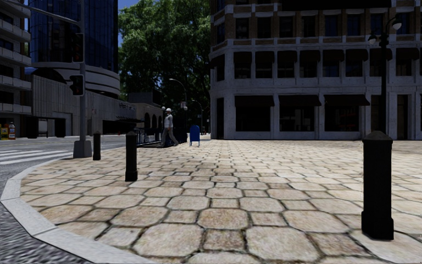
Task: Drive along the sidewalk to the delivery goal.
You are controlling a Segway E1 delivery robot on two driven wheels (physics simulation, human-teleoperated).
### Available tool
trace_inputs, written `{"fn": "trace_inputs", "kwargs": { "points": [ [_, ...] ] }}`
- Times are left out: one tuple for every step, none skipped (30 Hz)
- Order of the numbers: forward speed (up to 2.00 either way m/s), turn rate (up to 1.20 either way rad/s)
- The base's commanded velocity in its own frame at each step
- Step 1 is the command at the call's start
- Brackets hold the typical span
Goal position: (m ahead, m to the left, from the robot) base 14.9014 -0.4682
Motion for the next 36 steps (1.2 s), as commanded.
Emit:
{"fn": "trace_inputs", "kwargs": {
  "points": [
    [1.17, -0.15],
    [1.17, -0.15],
    [1.16, -0.15],
    [1.16, -0.17],
    [1.16, -0.17],
    [1.16, -0.19],
    [1.16, -0.24],
    [1.16, -0.25],
    [1.16, -0.25],
    [1.16, -0.25],
    [1.16, -0.29],
    [1.16, -0.38],
    [1.16, -0.38],
    [1.16, -0.41],
    [1.16, -0.41],
    [1.16, -0.41],
    [1.16, -0.41],
    [1.16, -0.41],
    [1.16, -0.41],
    [1.16, -0.41],
    [1.16, -0.41],
    [1.16, -0.41],
    [1.16, -0.41],
    [1.16, -0.41],
    [1.17, -0.41],
    [1.20, -0.38],
    [1.21, -0.32],
    [1.21, -0.32],
    [1.22, -0.29],
    [1.22, -0.28],
    [1.22, -0.28],
    [1.22, -0.28],
    [1.22, -0.28],
    [1.22, -0.28],
    [1.22, -0.28],
    [1.22, -0.28]
  ]
}}
